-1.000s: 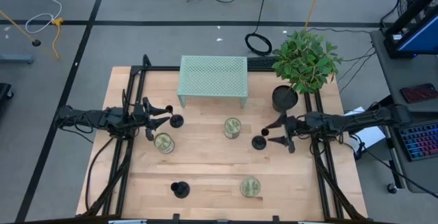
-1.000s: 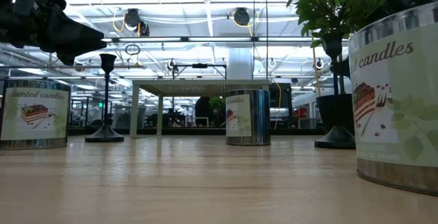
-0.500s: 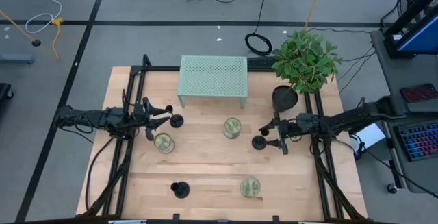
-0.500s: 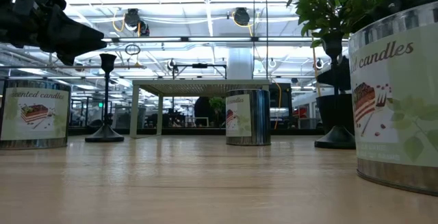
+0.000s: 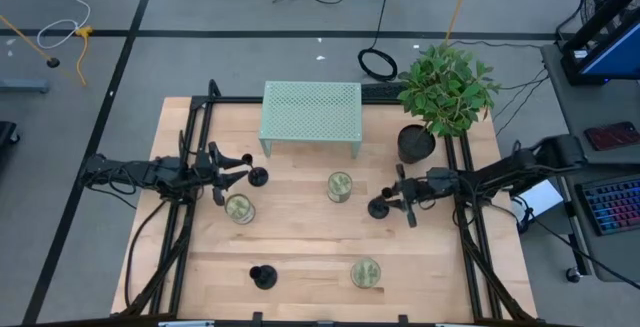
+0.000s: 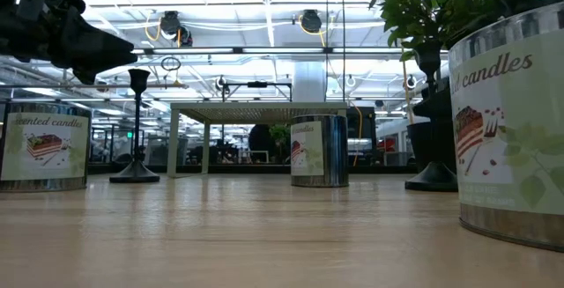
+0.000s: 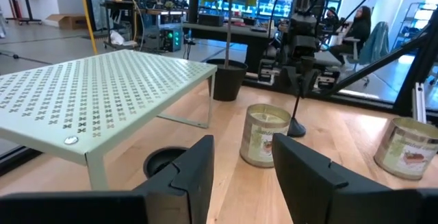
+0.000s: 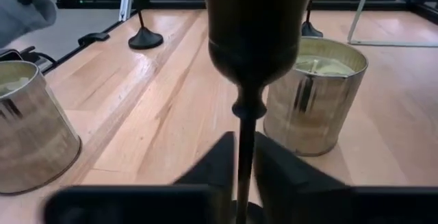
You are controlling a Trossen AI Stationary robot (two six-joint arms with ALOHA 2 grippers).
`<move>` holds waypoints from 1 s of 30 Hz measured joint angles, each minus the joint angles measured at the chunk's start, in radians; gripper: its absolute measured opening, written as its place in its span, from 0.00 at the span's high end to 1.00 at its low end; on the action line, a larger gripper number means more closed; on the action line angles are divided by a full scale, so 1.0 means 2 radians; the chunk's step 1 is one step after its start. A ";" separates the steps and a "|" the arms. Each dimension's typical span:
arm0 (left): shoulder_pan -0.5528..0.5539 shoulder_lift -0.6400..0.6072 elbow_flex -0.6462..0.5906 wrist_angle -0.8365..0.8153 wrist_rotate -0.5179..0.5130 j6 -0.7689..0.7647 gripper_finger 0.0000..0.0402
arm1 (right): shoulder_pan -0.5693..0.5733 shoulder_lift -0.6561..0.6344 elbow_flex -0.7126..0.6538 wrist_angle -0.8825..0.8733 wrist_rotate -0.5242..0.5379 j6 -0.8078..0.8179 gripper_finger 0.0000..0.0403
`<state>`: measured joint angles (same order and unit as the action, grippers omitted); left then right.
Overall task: Pick & Place candle stick holders
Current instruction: Put the middle black candle holder on the shelf
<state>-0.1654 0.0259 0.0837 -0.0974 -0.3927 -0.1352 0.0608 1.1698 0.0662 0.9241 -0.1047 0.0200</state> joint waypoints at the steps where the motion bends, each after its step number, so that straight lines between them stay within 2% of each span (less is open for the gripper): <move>1: 0.000 0.000 0.000 -0.004 0.000 0.000 0.62 | 0.000 0.003 0.000 0.002 0.001 0.000 0.96; 7: 0.000 0.000 0.000 -0.019 0.000 -0.005 0.62 | 0.000 0.016 0.000 0.036 0.040 0.047 0.96; 12: 0.000 0.000 0.000 -0.018 0.000 -0.002 0.62 | 0.000 0.021 0.011 0.075 0.039 0.053 0.97; 23: 0.000 0.000 0.000 -0.006 0.000 -0.001 0.62 | 0.000 0.061 0.141 0.074 0.039 0.052 0.96; 28: 0.000 0.000 0.000 -0.006 0.000 -0.001 0.62 | 0.000 0.071 0.213 0.038 0.041 0.015 0.96; 30: 0.000 0.000 0.000 -0.006 0.000 -0.002 0.62 | 0.000 0.071 0.243 0.008 0.063 0.001 0.96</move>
<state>-0.1650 0.0261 0.0837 -0.1088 -0.3931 -0.1387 0.0612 1.3113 0.5529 0.9395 0.0219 0.0220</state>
